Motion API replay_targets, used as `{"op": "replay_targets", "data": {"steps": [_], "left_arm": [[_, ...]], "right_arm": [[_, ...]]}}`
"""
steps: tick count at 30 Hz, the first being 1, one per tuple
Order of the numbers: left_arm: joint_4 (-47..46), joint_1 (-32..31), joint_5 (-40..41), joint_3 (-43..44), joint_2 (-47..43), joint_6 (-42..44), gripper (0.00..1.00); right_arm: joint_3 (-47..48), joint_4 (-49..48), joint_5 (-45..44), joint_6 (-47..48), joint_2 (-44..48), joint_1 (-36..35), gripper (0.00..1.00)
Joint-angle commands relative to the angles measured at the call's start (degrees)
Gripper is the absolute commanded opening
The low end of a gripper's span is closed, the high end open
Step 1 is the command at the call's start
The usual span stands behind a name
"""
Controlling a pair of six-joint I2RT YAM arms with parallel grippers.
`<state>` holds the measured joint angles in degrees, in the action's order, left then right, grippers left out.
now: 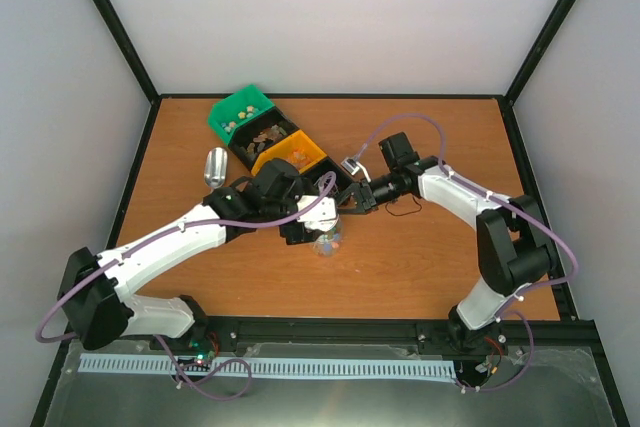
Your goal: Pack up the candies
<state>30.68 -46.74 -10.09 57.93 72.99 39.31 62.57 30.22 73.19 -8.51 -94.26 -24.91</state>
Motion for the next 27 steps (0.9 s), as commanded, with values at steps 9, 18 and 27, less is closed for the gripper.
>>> {"op": "replay_targets", "data": {"steps": [9,18,27], "left_arm": [[8.3,-0.4,-7.0,4.2,2.3,-5.1,0.79],[9.5,4.7,-10.9,5.7,8.0,-9.7,0.79],[9.5,5.0,-10.6,9.1,12.9,-10.1,0.79]], "right_arm": [[2.5,3.4,-3.4,5.4,0.0,2.7,0.53],[0.4,3.8,-11.2,9.3,1.2,6.4,0.69],[-2.2,2.9,-14.0,10.4,2.9,8.9,0.72]]}}
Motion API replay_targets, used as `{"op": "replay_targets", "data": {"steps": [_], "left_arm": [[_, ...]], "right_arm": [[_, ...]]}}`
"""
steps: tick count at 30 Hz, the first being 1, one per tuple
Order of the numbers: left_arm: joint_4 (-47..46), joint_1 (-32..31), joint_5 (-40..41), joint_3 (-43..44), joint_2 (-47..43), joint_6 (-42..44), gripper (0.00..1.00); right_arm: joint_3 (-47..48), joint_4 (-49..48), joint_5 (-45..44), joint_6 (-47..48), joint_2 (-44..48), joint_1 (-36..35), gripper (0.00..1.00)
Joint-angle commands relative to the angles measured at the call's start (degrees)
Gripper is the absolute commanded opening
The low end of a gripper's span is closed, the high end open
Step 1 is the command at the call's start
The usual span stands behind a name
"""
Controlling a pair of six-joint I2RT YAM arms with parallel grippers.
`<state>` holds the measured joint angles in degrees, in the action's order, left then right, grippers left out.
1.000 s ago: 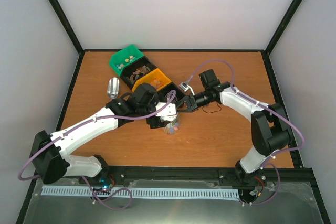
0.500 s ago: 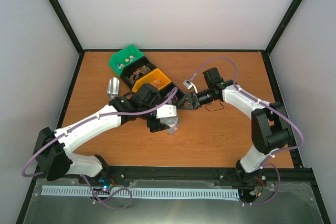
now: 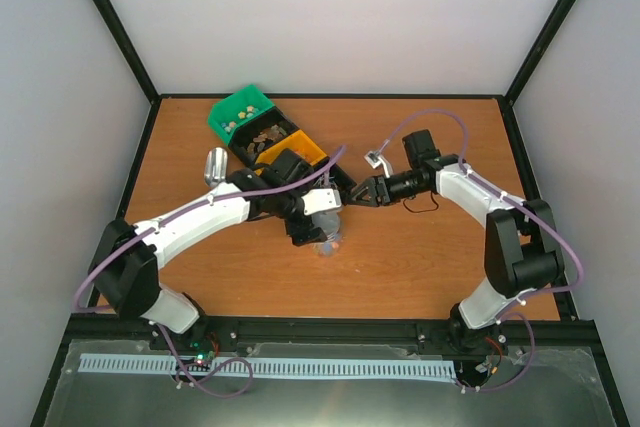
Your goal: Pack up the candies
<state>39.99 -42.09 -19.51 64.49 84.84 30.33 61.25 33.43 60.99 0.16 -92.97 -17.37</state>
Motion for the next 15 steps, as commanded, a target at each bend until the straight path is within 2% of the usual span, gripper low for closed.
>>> {"op": "replay_targets", "data": {"steps": [1,15], "left_arm": [[0.2,0.3,-1.2,2.6,1.6,-1.0,0.80],[-2.1,0.3,0.0,2.5,5.6,-2.5,0.81]], "right_arm": [[-1.0,-0.1,-1.8,1.8,1.6,1.7,0.72],[-1.1,0.8,-0.6,1.9,2.1,3.3,0.71]]}}
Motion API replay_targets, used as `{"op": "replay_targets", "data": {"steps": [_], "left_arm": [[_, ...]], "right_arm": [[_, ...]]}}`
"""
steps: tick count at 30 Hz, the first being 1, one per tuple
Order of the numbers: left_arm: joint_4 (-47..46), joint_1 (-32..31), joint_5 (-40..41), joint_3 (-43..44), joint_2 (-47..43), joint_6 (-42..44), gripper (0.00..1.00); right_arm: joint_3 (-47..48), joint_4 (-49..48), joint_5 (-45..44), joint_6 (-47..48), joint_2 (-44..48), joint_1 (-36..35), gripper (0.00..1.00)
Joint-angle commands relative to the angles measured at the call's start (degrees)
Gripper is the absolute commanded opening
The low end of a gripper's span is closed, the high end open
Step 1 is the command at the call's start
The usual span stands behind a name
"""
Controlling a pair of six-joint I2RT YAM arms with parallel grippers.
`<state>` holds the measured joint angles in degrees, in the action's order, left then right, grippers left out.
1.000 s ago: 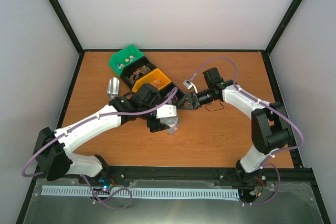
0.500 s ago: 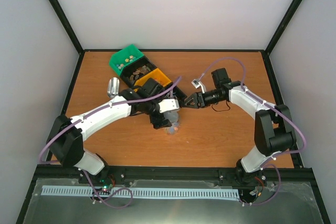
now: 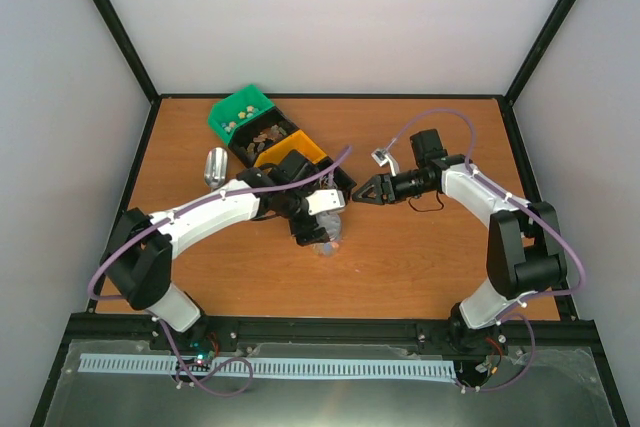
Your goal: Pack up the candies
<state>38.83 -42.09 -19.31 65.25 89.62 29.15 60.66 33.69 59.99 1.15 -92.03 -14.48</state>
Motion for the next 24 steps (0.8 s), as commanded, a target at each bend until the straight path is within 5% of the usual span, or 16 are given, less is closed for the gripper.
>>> {"op": "replay_targets", "data": {"steps": [1,14,24], "left_arm": [[-1.1,0.3,-0.2,1.6,0.9,-1.3,0.81],[-1.0,-1.2,1.7,-0.7,1.6,1.9,0.81],[2.8,-2.1,2.9,-2.9,2.4,3.8,0.80]], "right_arm": [[-0.5,0.5,0.5,1.0,1.2,0.4,0.71],[-0.4,0.0,-0.4,2.2,1.4,0.4,0.72],[-2.8,-4.2,-5.6,6.8,7.3,2.7,0.87]]}}
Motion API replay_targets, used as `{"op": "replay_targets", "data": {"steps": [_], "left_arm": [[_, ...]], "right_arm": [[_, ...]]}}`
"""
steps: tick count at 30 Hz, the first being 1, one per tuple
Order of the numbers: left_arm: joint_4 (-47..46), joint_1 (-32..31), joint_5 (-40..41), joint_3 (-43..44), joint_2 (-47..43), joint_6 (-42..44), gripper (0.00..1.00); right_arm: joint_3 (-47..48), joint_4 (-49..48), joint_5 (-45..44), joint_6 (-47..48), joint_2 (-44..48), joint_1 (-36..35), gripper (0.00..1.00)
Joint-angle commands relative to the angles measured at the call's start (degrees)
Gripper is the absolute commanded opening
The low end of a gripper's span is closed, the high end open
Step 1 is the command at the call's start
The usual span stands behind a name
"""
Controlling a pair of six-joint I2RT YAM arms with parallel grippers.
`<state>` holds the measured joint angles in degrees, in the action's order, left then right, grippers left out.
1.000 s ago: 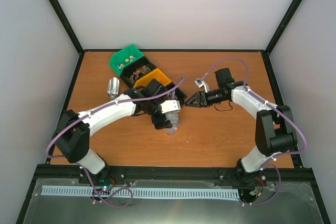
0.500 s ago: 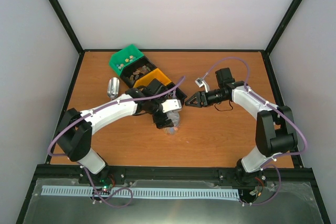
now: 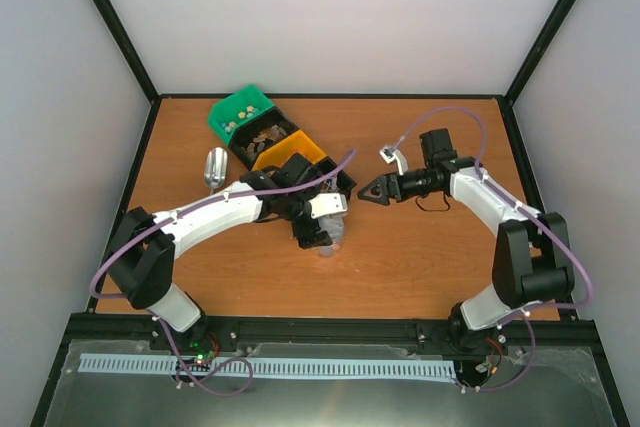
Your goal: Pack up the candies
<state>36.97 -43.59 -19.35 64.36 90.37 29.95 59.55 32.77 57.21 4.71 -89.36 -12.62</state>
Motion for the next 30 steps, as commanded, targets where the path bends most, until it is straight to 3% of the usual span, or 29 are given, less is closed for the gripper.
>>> {"op": "replay_targets", "data": {"steps": [1,5,13,30], "left_arm": [[5.0,-0.6,3.0,-2.1,1.8,3.3,0.79],[6.5,-0.5,3.6,-2.0,2.1,3.6,0.79],[5.4,1.7,4.6,0.7,2.1,2.6,0.79],[6.7,1.2,1.1,3.7,-0.2,4.9,0.80]], "right_arm": [[-2.0,-4.2,-3.8,4.0,5.3,0.9,0.88],[-5.0,-9.6,-8.9,6.8,11.4,1.1,1.00],[-6.6,-13.5,-13.7,7.0,16.3,1.2,1.00],[-6.3,-10.4,-9.4,8.3,15.4,1.2,1.00]]}}
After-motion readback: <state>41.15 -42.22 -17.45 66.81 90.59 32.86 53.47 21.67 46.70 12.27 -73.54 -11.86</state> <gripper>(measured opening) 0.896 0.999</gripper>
